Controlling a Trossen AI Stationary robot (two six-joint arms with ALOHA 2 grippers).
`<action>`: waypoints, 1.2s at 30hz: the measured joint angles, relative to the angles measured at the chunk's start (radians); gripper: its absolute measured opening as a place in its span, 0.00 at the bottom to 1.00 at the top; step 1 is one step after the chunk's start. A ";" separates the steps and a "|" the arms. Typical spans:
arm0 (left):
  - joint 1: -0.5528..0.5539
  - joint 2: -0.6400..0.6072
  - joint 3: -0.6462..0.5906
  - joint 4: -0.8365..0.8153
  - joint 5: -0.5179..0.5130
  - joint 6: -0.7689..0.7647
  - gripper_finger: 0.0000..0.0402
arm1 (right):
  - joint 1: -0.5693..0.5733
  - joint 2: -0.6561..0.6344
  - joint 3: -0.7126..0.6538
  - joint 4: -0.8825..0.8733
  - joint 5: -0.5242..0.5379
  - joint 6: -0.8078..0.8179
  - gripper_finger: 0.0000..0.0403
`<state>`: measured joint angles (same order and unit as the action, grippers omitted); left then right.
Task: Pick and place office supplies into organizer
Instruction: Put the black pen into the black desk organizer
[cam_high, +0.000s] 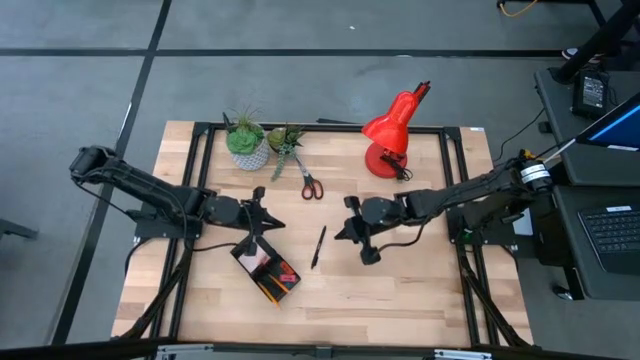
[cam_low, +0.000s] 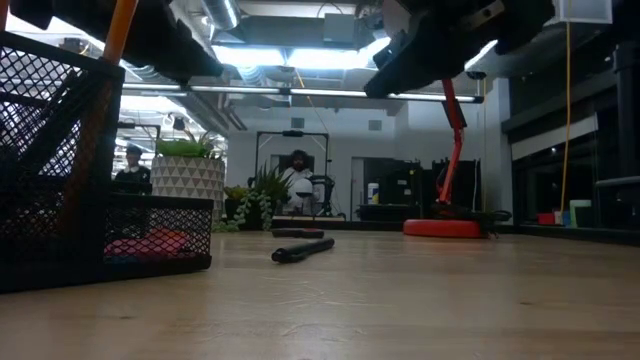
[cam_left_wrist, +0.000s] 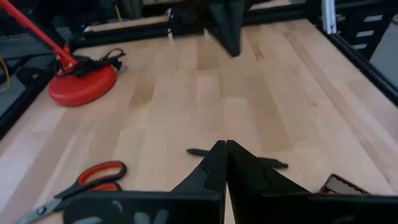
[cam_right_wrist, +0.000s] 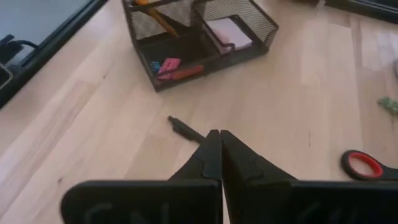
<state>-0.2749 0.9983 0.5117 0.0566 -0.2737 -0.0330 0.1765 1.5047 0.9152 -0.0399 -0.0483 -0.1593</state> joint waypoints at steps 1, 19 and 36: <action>0.005 -0.001 0.000 0.008 0.014 0.008 0.00 | -0.005 0.000 0.000 0.000 0.000 -0.001 0.00; 0.022 0.048 0.064 -0.016 0.031 -0.153 0.08 | -0.017 0.001 0.000 0.000 0.002 -0.029 0.00; 0.118 0.391 0.438 -0.436 0.147 -0.306 0.28 | -0.009 -0.059 -0.047 0.059 0.249 0.023 0.00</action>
<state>-0.1574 1.3892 0.9493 -0.3796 -0.1263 -0.3388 0.1673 1.4456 0.8680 0.0191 0.2005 -0.1364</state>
